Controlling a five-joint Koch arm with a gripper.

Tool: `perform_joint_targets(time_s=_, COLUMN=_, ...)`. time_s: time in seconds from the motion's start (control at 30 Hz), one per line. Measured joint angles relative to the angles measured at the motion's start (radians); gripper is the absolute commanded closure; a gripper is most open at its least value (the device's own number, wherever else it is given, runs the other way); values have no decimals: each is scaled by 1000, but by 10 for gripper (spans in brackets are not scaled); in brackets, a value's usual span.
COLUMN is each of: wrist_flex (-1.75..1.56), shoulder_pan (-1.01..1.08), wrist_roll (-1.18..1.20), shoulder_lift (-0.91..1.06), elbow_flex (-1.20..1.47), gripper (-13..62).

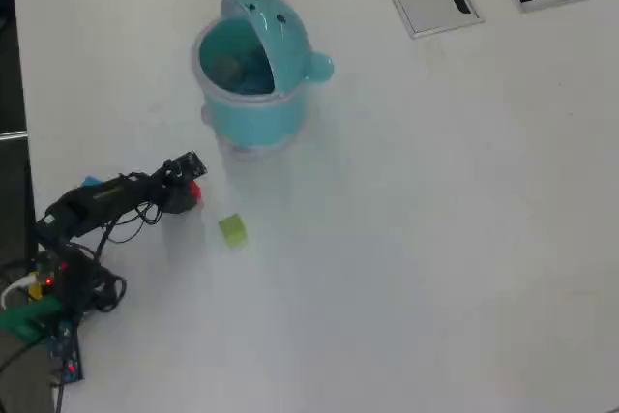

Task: Grasp RGB lego blocks and put them in the bin one by one.

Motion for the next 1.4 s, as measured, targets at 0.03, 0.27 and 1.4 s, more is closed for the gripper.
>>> perform_joint_targets(time_s=0.03, wrist_flex=-2, shoulder_pan=-8, wrist_roll=0, shoulder_lift=0, elbow_flex=0, gripper=378)
perform_joint_targets(time_s=0.27, wrist_flex=0, shoulder_pan=-15, wrist_roll=0, shoulder_lift=11, elbow_flex=-74, gripper=377)
perform_joint_targets(time_s=1.4, wrist_flex=0, shoulder_pan=-117, wrist_roll=101, shoulder_lift=98, elbow_flex=-765, gripper=395)
